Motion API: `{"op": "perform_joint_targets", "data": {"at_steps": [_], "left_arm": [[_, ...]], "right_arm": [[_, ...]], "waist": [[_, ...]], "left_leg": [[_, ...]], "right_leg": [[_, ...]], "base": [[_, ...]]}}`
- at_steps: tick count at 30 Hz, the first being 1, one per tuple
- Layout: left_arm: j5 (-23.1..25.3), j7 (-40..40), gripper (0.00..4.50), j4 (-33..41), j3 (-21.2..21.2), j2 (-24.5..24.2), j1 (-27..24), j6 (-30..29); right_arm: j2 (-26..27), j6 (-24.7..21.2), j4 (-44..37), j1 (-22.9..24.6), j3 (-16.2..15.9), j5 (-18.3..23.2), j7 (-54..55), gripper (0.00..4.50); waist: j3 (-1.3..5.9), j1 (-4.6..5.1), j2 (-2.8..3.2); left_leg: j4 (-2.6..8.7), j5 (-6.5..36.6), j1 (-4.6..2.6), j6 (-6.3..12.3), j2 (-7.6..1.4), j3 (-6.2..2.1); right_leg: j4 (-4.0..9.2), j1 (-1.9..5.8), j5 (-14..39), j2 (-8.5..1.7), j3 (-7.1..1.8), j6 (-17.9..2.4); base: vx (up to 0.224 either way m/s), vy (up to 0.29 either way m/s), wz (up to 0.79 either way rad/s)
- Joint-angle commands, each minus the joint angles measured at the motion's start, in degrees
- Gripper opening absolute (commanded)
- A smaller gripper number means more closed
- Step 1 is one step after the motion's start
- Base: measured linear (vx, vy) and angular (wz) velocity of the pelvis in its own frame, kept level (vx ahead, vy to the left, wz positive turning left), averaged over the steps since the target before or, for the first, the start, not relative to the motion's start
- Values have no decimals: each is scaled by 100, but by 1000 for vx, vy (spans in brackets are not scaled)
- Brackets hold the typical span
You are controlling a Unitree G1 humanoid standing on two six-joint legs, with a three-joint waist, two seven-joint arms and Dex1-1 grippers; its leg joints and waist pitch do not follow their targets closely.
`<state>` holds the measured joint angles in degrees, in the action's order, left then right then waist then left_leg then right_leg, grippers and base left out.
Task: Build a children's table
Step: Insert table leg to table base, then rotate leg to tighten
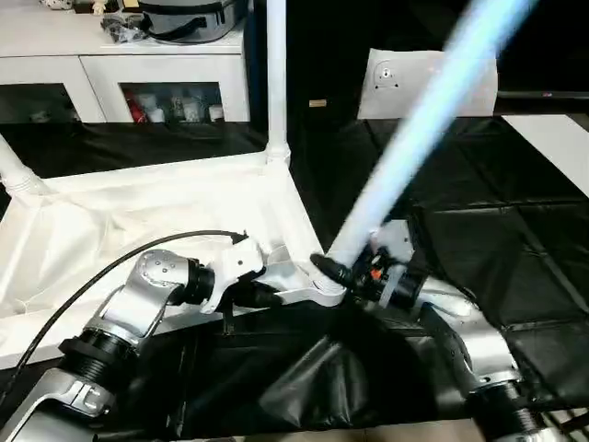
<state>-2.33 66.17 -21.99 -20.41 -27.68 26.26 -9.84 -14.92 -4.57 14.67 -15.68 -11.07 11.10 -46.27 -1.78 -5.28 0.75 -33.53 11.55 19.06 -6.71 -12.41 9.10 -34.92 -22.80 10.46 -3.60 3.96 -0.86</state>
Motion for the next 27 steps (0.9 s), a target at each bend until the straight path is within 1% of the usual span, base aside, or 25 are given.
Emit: {"op": "perform_joint_targets", "data": {"at_steps": [1,3,4,5,6,7,9,10,11,14,15,17,19,20,21,22,23,24,26,27], "left_arm": [[166,-17,0,-61,-4,-114,137,78],[261,57,0,-55,-113,-165,123,137],[304,103,0,-73,-164,-190,124,187],[329,132,0,-72,-196,-209,120,216],[329,132,0,-72,-196,-209,120,216],[347,188,0,-64,-231,-231,119,246],[399,400,0,-143,-352,-268,158,438],[410,433,0,-150,-374,-275,163,471],[468,622,0,-209,-494,-307,205,651],[496,702,0,-279,-549,-310,255,721],[575,823,0,-432,-651,-311,409,827],[600,850,0,-507,-675,-306,474,852],[654,889,0,-678,-684,-314,620,884],[654,889,0,-678,-684,-314,620,884],[692,896,0,-750,-670,-358,679,899],[718,901,0,-797,-661,-390,717,912],[726,917,0,-843,-645,-415,744,922],[726,917,0,-843,-645,-415,744,922],[712,884,0,-866,-579,-469,744,875],[693,850,0,-870,-540,-495,723,860]], "right_arm": [[-187,-212,364,262,-212,-373,-143,195],[-247,-198,386,222,-395,-457,-296,195],[-269,-220,378,218,-468,-453,-381,195],[-287,-237,358,224,-514,-445,-435,195],[-287,-237,358,224,-514,-445,-435,195],[-297,-271,332,240,-548,-418,-505,195],[-282,-368,339,249,-643,-302,-736,195],[-280,-383,336,253,-658,-281,-776,195],[-264,-455,338,261,-748,-191,-974,195],[-252,-450,369,242,-812,-196,-1070,195],[-249,-473,291,261,-1021,-203,-1306,195],[-250,-492,235,277,-1104,-194,-1392,195],[-244,-505,151,296,-1250,-201,-1517,195],[-244,-505,151,296,-1250,-201,-1517,195],[-229,-509,124,302,-1291,-225,-1545,195],[-216,-512,108,306,-1313,-243,-1561,195],[-206,-504,115,299,-1317,-260,-1570,195],[-206,-504,115,299,-1317,-260,-1570,195],[-158,-454,181,272,-1283,-310,-1478,195],[-109,-371,251,253,-1232,-373,-1348,195]], "waist": [[221,62,-3],[221,71,-70],[220,61,-61],[222,67,-69],[215,73,-60],[220,77,-64],[227,79,-112],[229,85,-156],[231,79,-135],[242,79,-145],[238,76,-176],[235,73,-177],[232,76,-196],[232,76,-196],[216,70,-197],[223,72,-204],[216,70,-193],[211,74,-198],[212,74,-197],[203,84,-193]], "left_leg": [[429,1479,33,130,-18,40],[438,1503,37,147,-23,40],[448,1496,39,147,-27,27],[447,1512,37,151,-30,34],[458,1578,27,142,-38,29],[456,1611,20,135,-38,30],[469,1635,32,132,-37,19],[469,1645,32,153,-38,25],[475,1643,27,160,-38,17],[488,1643,21,135,-53,20],[499,1657,23,112,-56,17],[509,1671,18,106,-60,18],[509,1719,14,95,-58,23],[509,1719,14,95,-58,23],[519,1738,16,90,-55,16],[516,1720,18,84,-53,15],[525,1735,19,82,-54,12],[524,1766,9,90,-49,15],[530,1762,1,86,-54,14],[543,1814,-8,77,-52,10]], "right_leg": [[570,219,2526,-346,-257,-545],[580,219,2587,-342,-255,-509],[568,217,2613,-349,-254,-495],[579,209,2609,-347,-257,-488],[587,200,2604,-346,-260,-484],[586,196,2594,-344,-260,-484],[580,210,2624,-349,-257,-454],[593,205,2631,-349,-261,-437],[588,204,2624,-350,-261,-439],[585,204,2467,-353,-269,-479],[563,206,2339,-343,-265,-520],[560,209,2253,-344,-272,-548],[561,214,2290,-351,-272,-565],[561,214,2290,-351,-272,-565],[576,213,2406,-356,-273,-528],[572,222,2444,-367,-276,-506],[576,220,2480,-369,-274,-501],[597,212,2583,-367,-271,-475],[601,213,2620,-372,-271,-467],[618,212,2727,-371,-264,-459]], "base": [[0,0,0],[0,0,0],[0,0,0],[0,0,0],[0,0,0],[0,0,0],[0,0,0],[0,0,0],[0,0,0],[0,0,0],[0,0,0],[0,0,0],[0,0,0],[0,0,0],[0,0,0],[0,0,0],[0,0,0],[0,0,0],[0,0,0],[0,0,0]]}}
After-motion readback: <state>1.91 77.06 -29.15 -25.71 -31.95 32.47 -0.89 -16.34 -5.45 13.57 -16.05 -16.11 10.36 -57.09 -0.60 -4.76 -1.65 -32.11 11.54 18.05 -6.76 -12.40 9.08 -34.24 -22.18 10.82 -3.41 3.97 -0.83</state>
